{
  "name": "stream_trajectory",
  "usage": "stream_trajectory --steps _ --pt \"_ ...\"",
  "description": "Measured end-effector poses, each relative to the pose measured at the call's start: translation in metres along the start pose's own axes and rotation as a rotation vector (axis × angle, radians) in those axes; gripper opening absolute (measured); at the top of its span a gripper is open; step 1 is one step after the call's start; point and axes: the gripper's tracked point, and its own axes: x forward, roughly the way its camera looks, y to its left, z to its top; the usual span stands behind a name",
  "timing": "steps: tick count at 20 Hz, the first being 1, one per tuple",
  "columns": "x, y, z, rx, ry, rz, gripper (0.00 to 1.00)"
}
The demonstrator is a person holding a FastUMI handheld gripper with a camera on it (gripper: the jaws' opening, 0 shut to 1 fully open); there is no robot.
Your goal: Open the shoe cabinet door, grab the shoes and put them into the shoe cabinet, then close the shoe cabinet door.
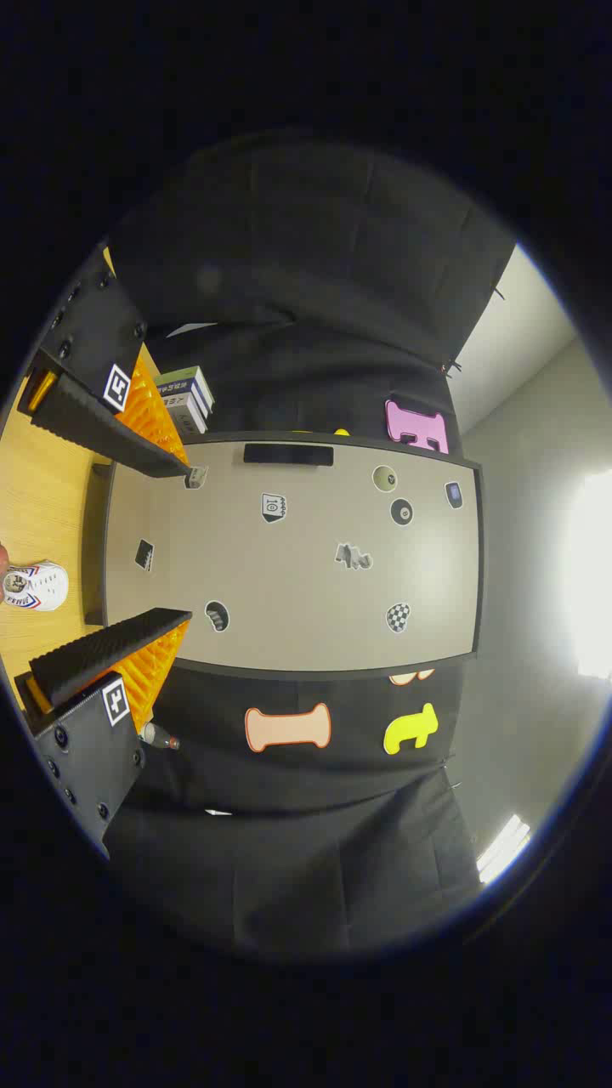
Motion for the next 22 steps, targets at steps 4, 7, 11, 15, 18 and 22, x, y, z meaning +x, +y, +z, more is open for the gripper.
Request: stream_trajectory --steps 4,7,11,15,18,22 --pt "0.006 0.009 0.008 0.018 -0.01 0.016 0.97" --pt "0.009 0.015 0.015 0.011 -0.027 0.021 0.97" --pt "0.009 0.015 0.015 0.014 -0.021 0.018 0.97" --pt "0.01 0.004 0.014 0.002 -0.008 -0.011 0.97" --pt "0.009 0.0 0.015 0.016 -0.009 -0.017 0.97" --pt "0.01 -0.003 0.015 0.016 -0.006 -0.019 0.97"
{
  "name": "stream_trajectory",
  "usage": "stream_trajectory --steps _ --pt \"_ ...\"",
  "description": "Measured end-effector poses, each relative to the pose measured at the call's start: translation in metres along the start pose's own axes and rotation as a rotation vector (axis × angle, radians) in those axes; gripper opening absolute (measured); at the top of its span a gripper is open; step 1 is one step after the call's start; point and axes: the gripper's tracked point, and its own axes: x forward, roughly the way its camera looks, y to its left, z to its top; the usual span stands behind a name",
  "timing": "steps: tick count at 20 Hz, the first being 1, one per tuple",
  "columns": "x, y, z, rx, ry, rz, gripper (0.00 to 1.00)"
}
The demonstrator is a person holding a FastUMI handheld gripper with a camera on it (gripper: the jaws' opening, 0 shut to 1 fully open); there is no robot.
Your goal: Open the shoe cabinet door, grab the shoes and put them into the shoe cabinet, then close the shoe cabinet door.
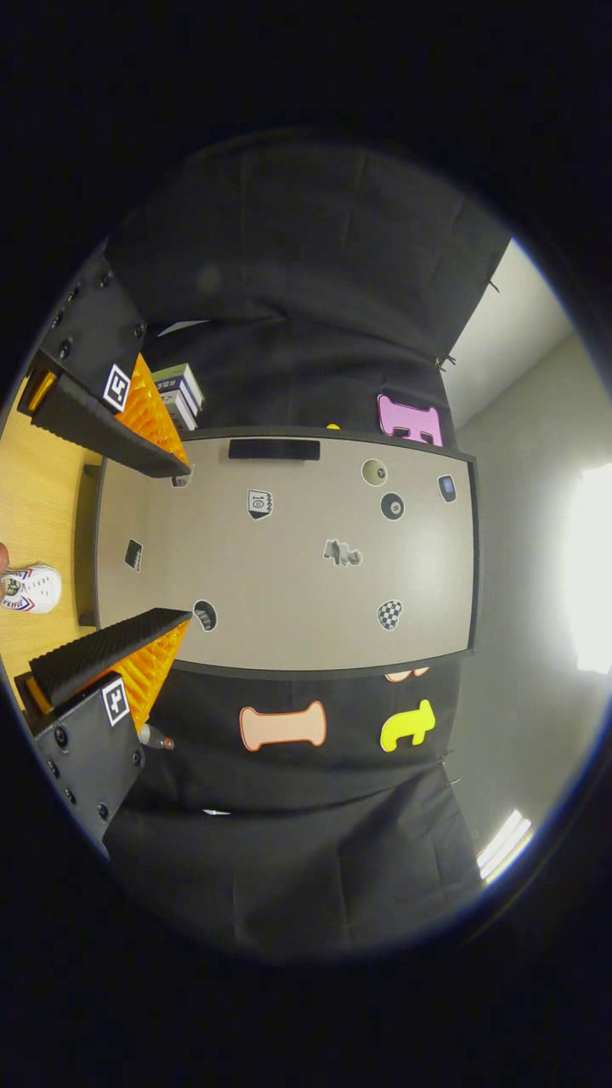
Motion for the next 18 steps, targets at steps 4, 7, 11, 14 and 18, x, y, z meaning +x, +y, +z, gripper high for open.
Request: stream_trajectory --steps 4,7,11,14,18 --pt "0.004 0.001 -0.004 -0.013 0.036 0.002 0.97" --pt "0.01 0.006 -0.001 -0.012 0.051 0.011 0.97" --pt "0.023 0.01 0.012 -0.026 0.053 0.022 0.97" --pt "0.037 0.013 0.032 -0.038 0.038 0.023 0.97" --pt "0.072 0.032 0.057 -0.02 0.017 0.063 0.97"
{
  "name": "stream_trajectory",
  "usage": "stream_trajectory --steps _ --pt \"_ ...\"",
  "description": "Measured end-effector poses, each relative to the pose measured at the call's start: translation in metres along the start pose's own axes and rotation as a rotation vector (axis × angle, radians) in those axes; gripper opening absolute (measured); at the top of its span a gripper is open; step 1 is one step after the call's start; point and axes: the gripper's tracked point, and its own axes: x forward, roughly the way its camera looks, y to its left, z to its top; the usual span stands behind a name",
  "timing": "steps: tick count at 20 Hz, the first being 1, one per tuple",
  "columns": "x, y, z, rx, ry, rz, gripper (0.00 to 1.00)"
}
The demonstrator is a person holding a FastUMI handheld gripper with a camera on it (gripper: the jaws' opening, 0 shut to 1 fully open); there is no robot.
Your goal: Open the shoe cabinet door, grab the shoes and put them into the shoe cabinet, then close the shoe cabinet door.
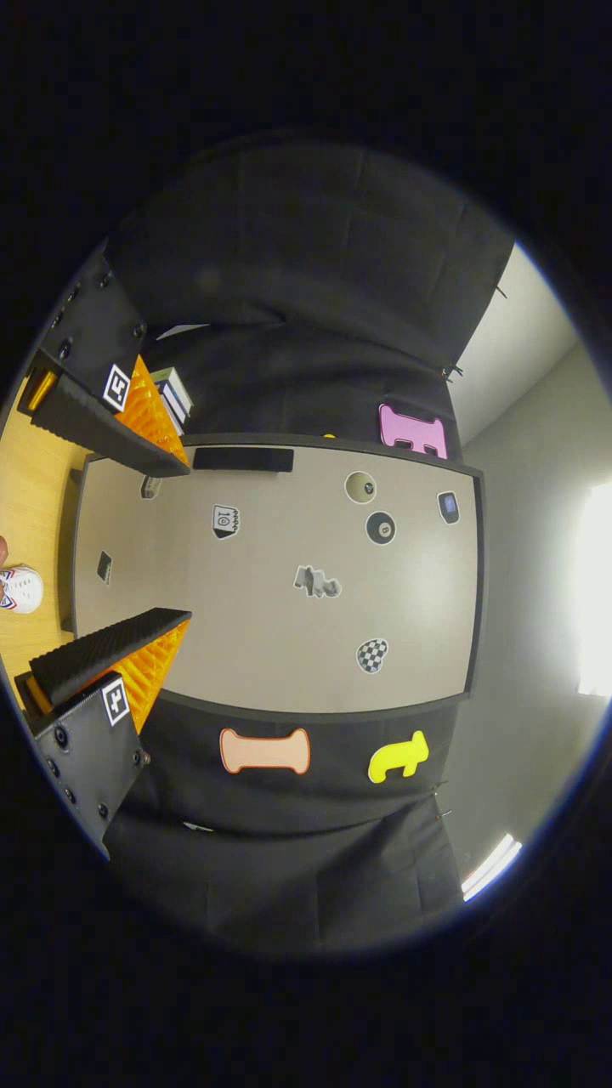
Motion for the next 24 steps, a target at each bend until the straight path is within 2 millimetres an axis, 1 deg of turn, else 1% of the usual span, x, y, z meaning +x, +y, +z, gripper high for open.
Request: stream_trajectory --steps 4,6,9,12,14,16,17,18,19,20,21,24 --pt "0.05 0.026 0.012 0.032 0.037 0.052 0.97" --pt "0.077 0.039 0.01 0.016 0.063 0.072 0.97" --pt "0.113 0.058 -0.001 0.009 0.103 0.096 0.97" --pt "0.144 0.075 -0.015 0.019 0.12 0.105 0.97" --pt "0.163 0.081 -0.025 0.014 0.135 0.101 0.97" --pt "0.176 0.083 -0.034 0.035 0.16 0.091 0.97" --pt "0.175 0.083 -0.032 0.047 0.151 0.079 0.92" --pt "0.177 0.086 -0.028 0.044 0.133 0.075 0.89" --pt "0.179 0.089 -0.028 0.031 0.127 0.071 0.8" --pt "0.181 0.097 -0.029 0.019 0.128 0.086 0.74" --pt "0.179 0.1 -0.03 0.011 0.14 0.075 0.64" --pt "0.18 0.1 -0.029 0.036 0.151 0.039 0.37"
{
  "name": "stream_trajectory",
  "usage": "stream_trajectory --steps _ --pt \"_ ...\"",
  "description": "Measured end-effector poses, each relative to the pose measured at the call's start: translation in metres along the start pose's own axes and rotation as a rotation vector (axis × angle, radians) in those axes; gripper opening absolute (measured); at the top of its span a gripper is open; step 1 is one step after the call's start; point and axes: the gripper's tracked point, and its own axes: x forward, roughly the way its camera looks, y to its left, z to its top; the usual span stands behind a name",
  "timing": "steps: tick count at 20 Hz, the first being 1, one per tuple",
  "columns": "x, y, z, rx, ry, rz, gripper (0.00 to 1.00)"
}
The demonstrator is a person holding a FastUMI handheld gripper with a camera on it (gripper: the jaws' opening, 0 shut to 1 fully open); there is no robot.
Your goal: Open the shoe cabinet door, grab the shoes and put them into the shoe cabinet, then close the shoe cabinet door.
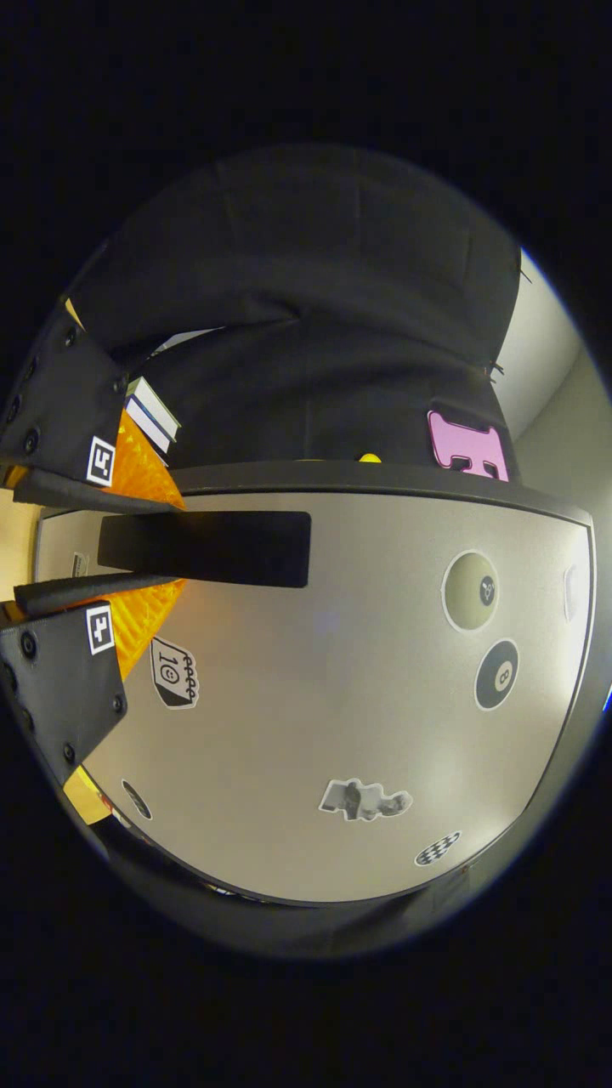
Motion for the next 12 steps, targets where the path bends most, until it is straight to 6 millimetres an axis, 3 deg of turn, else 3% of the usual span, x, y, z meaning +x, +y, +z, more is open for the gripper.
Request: stream_trajectory --steps 8,12 --pt "-0.0018 0.0014 -0.0002 0.003 0.031 -0.021 0.16" --pt "-0.0087 0.0013 -0.0042 0.011 0.041 -0.021 0.11"
